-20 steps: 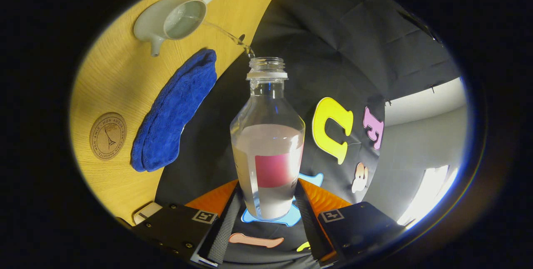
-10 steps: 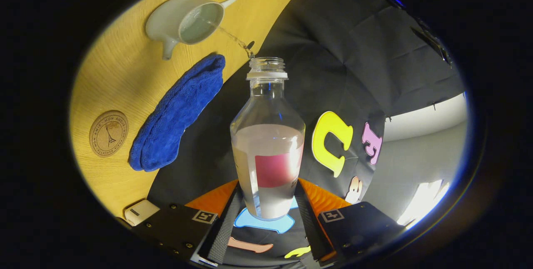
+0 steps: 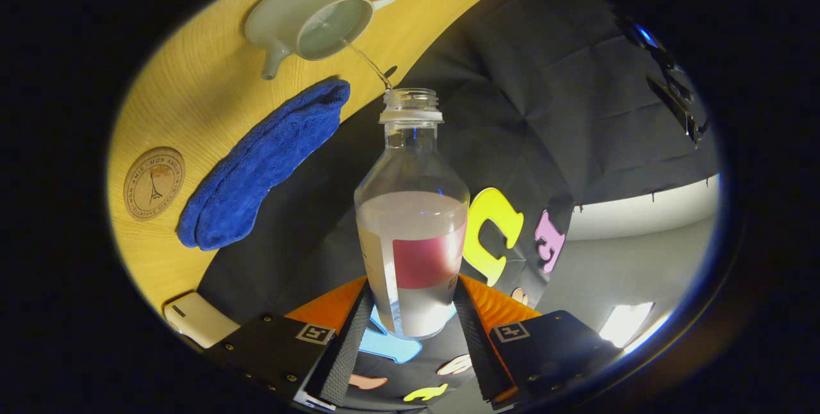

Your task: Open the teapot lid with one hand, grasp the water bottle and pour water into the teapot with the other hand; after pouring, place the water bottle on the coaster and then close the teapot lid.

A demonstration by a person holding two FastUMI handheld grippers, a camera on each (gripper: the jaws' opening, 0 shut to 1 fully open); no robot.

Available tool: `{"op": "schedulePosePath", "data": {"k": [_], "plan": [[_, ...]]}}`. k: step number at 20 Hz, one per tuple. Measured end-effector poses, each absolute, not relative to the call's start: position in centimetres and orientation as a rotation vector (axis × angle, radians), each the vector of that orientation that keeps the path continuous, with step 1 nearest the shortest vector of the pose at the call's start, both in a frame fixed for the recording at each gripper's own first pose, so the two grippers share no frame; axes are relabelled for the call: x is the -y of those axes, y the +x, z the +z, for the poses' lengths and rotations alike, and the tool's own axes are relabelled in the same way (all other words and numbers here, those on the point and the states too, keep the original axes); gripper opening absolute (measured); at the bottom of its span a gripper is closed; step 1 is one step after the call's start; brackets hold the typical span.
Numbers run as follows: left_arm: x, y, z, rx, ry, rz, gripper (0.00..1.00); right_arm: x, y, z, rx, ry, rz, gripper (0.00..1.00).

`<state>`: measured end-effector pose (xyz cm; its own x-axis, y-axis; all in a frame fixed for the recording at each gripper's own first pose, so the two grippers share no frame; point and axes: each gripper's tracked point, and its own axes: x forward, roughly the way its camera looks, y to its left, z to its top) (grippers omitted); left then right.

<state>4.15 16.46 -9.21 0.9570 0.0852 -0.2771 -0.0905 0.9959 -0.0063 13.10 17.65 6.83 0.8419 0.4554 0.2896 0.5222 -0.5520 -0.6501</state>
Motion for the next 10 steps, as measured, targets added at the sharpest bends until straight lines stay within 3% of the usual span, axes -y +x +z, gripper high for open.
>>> {"op": "schedulePosePath", "data": {"k": [10], "plan": [[-16.7, 4.0, -8.9, -0.279, -0.019, 0.091, 0.17, -19.3, 12.7, 6.3, 0.8, -2.283, -0.116, 0.75]]}}
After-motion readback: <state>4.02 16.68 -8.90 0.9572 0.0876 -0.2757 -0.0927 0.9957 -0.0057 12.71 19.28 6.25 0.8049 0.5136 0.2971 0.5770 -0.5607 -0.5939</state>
